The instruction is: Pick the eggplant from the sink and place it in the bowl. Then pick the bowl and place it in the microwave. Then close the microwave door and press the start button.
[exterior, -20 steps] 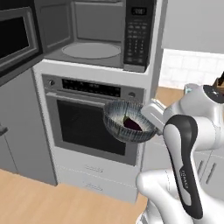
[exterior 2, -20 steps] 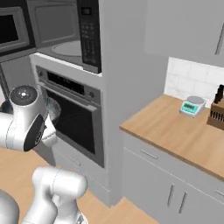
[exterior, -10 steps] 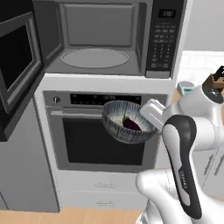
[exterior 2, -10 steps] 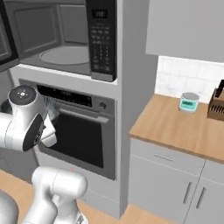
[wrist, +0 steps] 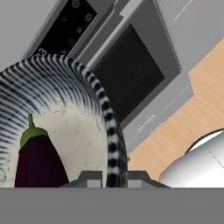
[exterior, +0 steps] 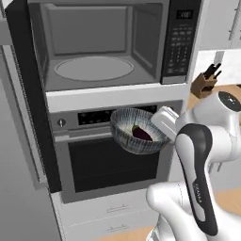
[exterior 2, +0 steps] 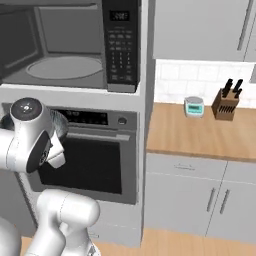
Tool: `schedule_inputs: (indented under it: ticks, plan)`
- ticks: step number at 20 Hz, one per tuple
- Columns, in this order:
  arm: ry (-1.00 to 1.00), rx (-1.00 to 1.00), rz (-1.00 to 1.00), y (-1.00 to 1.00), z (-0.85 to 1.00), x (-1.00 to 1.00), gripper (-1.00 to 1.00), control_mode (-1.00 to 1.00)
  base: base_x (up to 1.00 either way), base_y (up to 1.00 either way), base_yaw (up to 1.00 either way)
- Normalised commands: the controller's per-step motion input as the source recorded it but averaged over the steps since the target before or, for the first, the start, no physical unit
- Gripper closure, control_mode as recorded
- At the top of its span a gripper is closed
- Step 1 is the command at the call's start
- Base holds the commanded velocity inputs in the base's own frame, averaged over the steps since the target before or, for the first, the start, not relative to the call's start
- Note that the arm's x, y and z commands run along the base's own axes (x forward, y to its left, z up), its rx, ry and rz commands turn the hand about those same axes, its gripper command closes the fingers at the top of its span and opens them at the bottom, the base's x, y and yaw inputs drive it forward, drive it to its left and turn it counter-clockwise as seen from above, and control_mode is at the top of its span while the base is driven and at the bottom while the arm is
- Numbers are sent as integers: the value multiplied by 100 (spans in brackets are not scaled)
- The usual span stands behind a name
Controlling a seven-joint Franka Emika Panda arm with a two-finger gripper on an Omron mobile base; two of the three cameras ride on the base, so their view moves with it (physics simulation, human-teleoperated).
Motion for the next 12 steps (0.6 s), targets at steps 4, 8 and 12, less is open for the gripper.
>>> schedule_inputs:
  ticks: [4, 8, 12]
  plan:
    - [0, 0, 0, 0, 0, 0, 100, 100, 40, 41, -34]
    - [0, 0, 0, 0, 0, 0, 100, 100, 46, 27, -31]
    - [0, 0, 0, 0, 0, 0, 100, 100, 26, 39, -18]
